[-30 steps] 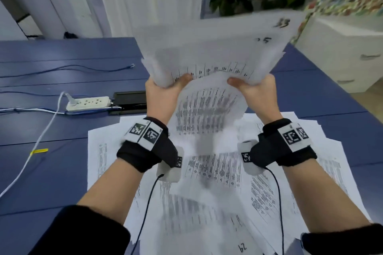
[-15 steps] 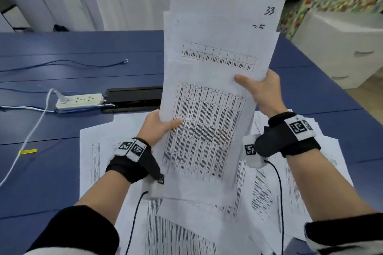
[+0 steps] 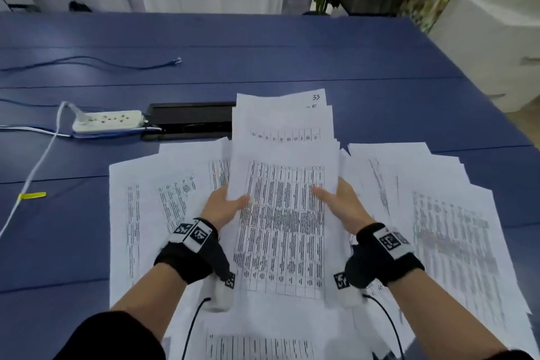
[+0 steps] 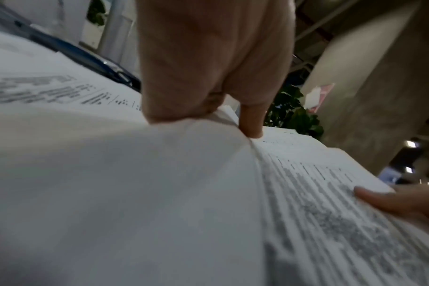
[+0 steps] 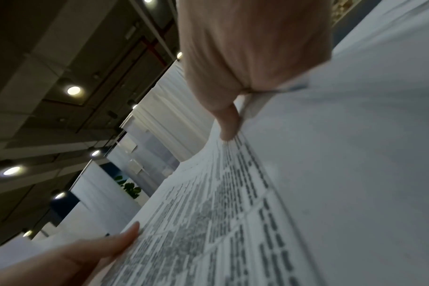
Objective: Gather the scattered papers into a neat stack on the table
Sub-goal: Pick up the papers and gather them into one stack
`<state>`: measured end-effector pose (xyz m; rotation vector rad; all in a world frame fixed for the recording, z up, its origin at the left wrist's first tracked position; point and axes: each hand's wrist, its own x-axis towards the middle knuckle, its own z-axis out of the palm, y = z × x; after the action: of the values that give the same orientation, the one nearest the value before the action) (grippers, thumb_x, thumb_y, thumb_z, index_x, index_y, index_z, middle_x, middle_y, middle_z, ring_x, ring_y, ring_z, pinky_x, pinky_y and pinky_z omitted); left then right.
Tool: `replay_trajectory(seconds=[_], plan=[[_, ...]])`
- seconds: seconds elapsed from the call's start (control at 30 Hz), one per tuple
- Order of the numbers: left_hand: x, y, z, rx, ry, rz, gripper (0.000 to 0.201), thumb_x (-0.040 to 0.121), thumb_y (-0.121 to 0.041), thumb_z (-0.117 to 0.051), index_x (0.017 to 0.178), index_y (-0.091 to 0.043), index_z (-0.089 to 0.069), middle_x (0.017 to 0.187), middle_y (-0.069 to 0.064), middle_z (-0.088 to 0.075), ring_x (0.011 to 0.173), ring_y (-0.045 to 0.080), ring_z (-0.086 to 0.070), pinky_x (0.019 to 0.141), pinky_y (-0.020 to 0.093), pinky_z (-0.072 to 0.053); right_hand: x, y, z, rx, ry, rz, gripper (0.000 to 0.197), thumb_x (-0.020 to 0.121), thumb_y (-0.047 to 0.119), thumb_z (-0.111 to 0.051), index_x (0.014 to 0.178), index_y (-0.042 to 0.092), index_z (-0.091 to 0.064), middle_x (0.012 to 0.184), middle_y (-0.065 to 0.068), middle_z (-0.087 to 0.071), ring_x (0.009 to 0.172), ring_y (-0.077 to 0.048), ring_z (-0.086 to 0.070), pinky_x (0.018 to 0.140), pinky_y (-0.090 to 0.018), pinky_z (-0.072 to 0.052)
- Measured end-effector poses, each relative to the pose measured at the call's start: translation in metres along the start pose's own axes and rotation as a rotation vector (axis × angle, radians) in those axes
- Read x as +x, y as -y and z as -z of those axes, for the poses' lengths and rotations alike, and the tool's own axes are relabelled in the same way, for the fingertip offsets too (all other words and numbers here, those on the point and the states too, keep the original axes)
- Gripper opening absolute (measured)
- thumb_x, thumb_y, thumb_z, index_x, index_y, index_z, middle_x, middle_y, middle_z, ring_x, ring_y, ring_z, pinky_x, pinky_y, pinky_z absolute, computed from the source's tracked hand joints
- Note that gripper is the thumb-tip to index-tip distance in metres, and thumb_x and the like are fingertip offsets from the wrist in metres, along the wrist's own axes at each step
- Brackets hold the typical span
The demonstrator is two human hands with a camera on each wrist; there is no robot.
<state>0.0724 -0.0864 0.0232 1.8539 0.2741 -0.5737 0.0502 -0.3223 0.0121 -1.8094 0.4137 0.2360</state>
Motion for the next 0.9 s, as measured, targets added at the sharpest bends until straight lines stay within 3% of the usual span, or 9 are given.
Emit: replay_trajectory(seconds=[0.13, 0.3, 0.43, 0.57, 0.63, 0.7, 0.73, 0.8, 0.9], plan=[[-0.009, 0.005, 0.004, -0.009, 0.051, 0.004, 0.047, 0.090, -0.019, -0.059, 0.132, -0.004, -0.048, 0.133, 0.012, -0.056, 0.120, 0.027, -0.053, 0.104, 0.037, -0.036, -0.017, -0.007, 0.030, -0.047, -0.064, -0.013, 0.027, 0.098, 0.024, -0.046, 0.112, 0.005, -0.058, 0.094, 0.000, -0.059, 0.087, -0.017, -0.054, 0.074, -0.024, -0.042], [-0.022, 0.021, -0.017, 0.191, -0.080, -0.036, 0.036, 0.086, -0.015, -0.062, 0.117, 0.003, -0.058, 0.106, 0.016, -0.065, 0.092, 0.028, -0.062, 0.091, 0.038, -0.051, -0.032, -0.049, 0.091, -0.478, -0.470, -0.118, 0.040, 0.089, 0.014, -0.057, 0.129, 0.010, -0.053, 0.133, -0.012, -0.044, 0.121, -0.029, -0.045, 0.104, -0.038, -0.037], [-0.023, 0.027, -0.030, 0.232, -0.068, -0.003, 0.033, 0.082, -0.025, -0.066, 0.103, 0.000, -0.064, 0.111, 0.020, -0.063, 0.107, 0.036, -0.058, 0.098, 0.047, -0.046, -0.046, -0.072, 0.111, -0.676, -0.336, -0.417, 0.068, 0.086, 0.041, -0.059, 0.145, 0.022, -0.029, 0.156, -0.017, -0.013, 0.143, -0.037, -0.014, 0.113, -0.057, -0.019], [-0.033, 0.014, -0.049, 0.191, -0.016, 0.026, 0.033, 0.089, -0.015, -0.057, 0.117, 0.002, -0.057, 0.111, 0.013, -0.060, 0.102, 0.028, -0.058, 0.093, 0.030, -0.044, -0.049, -0.068, 0.079, -0.807, -0.275, -0.298, 0.053, 0.093, 0.042, -0.045, 0.142, 0.029, -0.031, 0.154, -0.010, -0.018, 0.140, -0.036, -0.019, 0.110, -0.056, -0.019], [-0.034, 0.014, -0.058, 0.186, 0.006, 0.038, 0.037, 0.090, -0.013, -0.055, 0.124, 0.001, -0.053, 0.121, 0.015, -0.061, 0.112, 0.030, -0.057, 0.092, 0.032, -0.042, -0.042, -0.064, 0.070, -0.769, -0.250, -0.219, 0.043, 0.095, 0.038, -0.041, 0.138, 0.030, -0.041, 0.152, -0.009, -0.026, 0.137, -0.035, -0.025, 0.110, -0.054, -0.022], [-0.036, 0.013, -0.061, 0.174, 0.004, 0.034, 0.038, 0.089, -0.013, -0.056, 0.125, 0.001, -0.054, 0.126, 0.017, -0.060, 0.116, 0.032, -0.056, 0.100, 0.037, -0.042, -0.033, -0.063, 0.080, -0.609, -0.283, -0.138, 0.038, 0.095, 0.026, -0.044, 0.132, 0.023, -0.051, 0.145, -0.013, -0.040, 0.121, -0.033, -0.047, 0.103, -0.047, -0.039], [-0.035, 0.012, -0.062, 0.163, 0.005, 0.033, 0.038, 0.089, -0.013, -0.057, 0.125, 0.001, -0.054, 0.126, 0.018, -0.060, 0.116, 0.032, -0.056, 0.102, 0.040, -0.042, -0.030, -0.063, 0.095, -0.523, -0.336, -0.116, 0.038, 0.093, 0.017, -0.047, 0.131, 0.017, -0.053, 0.139, -0.017, -0.047, 0.101, -0.029, -0.059, 0.089, -0.040, -0.049], [-0.034, 0.012, -0.062, 0.140, 0.015, 0.034, 0.039, 0.090, -0.014, -0.057, 0.126, 0.001, -0.052, 0.127, 0.017, -0.059, 0.117, 0.031, -0.055, 0.102, 0.040, -0.040, -0.027, -0.064, 0.129, -0.469, -0.466, -0.172, 0.046, 0.085, 0.009, -0.057, 0.131, 0.010, -0.052, 0.130, -0.024, -0.052, 0.075, -0.026, -0.059, 0.070, -0.035, -0.053], [-0.032, 0.012, -0.056, 0.107, -0.020, 0.013, 0.043, 0.092, -0.015, -0.055, 0.130, 0.001, -0.047, 0.128, 0.009, -0.055, 0.114, 0.024, -0.053, 0.097, 0.035, -0.038, -0.027, -0.074, 0.174, -0.574, -0.561, -0.430, 0.079, 0.077, 0.034, -0.071, 0.143, 0.013, -0.031, 0.147, -0.024, -0.029, 0.129, -0.037, -0.038, 0.107, -0.054, -0.033]])
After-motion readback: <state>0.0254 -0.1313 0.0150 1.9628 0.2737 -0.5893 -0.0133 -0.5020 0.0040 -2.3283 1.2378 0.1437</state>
